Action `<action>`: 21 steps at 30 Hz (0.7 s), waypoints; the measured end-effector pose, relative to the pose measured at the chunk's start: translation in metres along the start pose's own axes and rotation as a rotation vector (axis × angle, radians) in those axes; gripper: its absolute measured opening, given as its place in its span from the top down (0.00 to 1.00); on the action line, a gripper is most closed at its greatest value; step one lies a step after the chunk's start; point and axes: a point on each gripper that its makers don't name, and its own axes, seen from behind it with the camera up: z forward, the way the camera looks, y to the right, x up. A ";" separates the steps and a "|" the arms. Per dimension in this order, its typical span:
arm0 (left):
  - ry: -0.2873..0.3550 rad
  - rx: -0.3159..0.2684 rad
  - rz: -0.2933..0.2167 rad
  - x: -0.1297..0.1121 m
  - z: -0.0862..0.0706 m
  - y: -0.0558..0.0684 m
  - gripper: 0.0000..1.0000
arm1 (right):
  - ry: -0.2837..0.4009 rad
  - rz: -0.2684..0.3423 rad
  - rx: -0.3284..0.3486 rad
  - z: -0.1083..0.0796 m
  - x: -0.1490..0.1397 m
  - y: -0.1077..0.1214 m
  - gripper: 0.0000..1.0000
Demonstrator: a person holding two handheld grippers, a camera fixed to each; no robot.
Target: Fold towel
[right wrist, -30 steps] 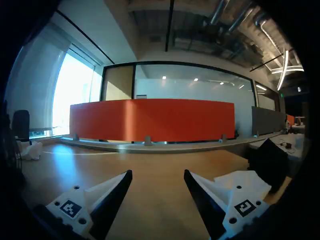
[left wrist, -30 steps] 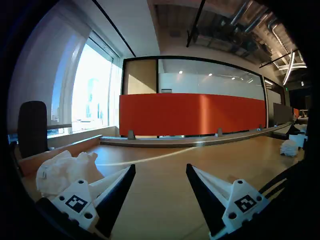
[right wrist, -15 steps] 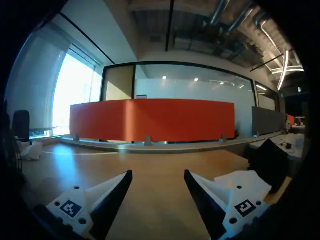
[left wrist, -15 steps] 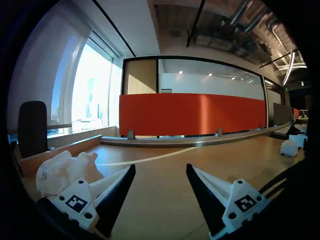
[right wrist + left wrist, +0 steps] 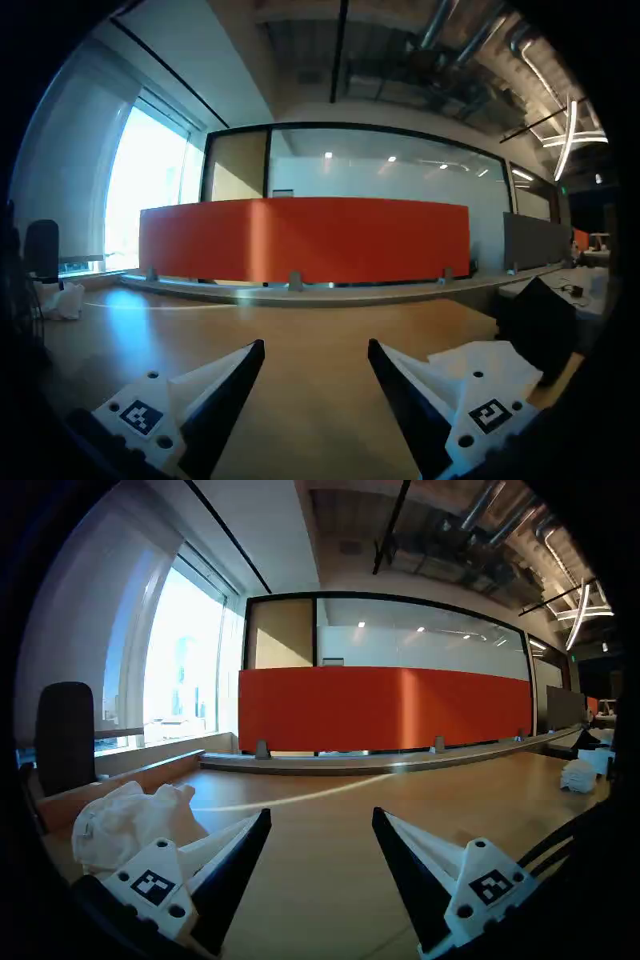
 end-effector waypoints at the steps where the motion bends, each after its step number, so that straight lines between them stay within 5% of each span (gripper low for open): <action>1: 0.000 0.000 0.000 0.000 0.000 0.000 0.06 | 0.000 0.000 0.000 0.000 0.000 0.000 0.00; 21: -0.002 0.000 -0.001 0.006 -0.002 -0.001 0.06 | 0.001 0.000 0.000 0.001 -0.001 0.001 0.00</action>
